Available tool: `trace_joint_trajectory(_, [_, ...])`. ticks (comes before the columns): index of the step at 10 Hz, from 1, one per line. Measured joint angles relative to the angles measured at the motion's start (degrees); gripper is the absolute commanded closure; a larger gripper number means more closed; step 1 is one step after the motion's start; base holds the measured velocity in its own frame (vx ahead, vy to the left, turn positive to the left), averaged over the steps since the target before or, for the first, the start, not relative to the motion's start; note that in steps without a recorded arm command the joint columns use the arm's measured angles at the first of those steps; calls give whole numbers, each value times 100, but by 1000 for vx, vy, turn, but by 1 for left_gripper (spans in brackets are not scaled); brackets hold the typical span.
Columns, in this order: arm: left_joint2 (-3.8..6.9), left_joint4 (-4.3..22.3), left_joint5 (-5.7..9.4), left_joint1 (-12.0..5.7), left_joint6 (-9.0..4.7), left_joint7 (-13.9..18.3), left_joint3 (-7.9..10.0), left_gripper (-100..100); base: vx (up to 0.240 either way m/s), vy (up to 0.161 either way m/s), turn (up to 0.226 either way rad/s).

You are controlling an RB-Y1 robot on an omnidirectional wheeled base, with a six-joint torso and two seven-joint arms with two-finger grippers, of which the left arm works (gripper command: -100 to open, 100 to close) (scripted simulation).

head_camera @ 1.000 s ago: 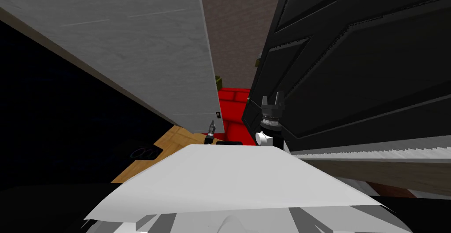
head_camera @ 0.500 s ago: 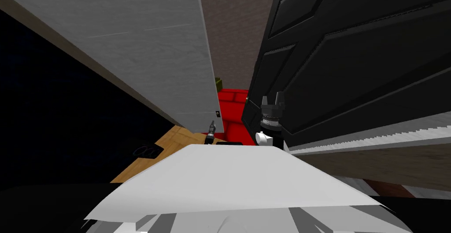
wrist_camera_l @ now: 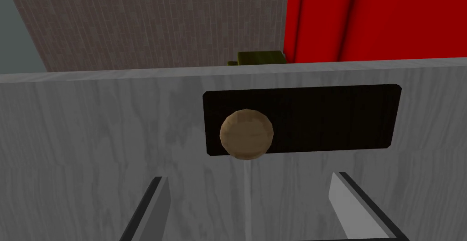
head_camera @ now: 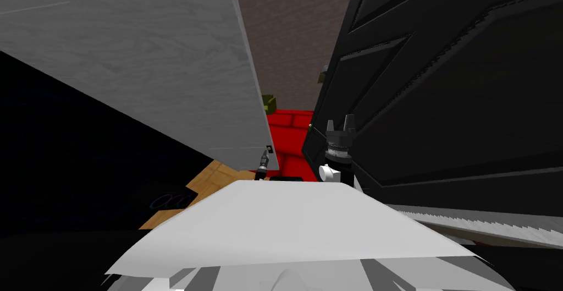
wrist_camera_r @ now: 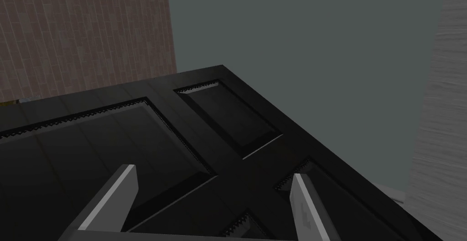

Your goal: Push the door open

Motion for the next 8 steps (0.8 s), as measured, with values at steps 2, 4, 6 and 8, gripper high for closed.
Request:
trace_joint_trajectory(2, [-49, 68, 8, -59, -26, -10, 39, -100, 198, -28, -18])
trace_joint_trajectory(4, [-81, 81, 12, -65, -36, -16, 56, 100, 27, -7, 2])
trace_joint_trajectory(6, [-79, 80, 11, -75, -28, -16, 55, 100, -19, 5, -8])
trace_joint_trajectory(8, [-81, 87, 8, -68, -20, -19, 48, 100, -9, 0, 1])
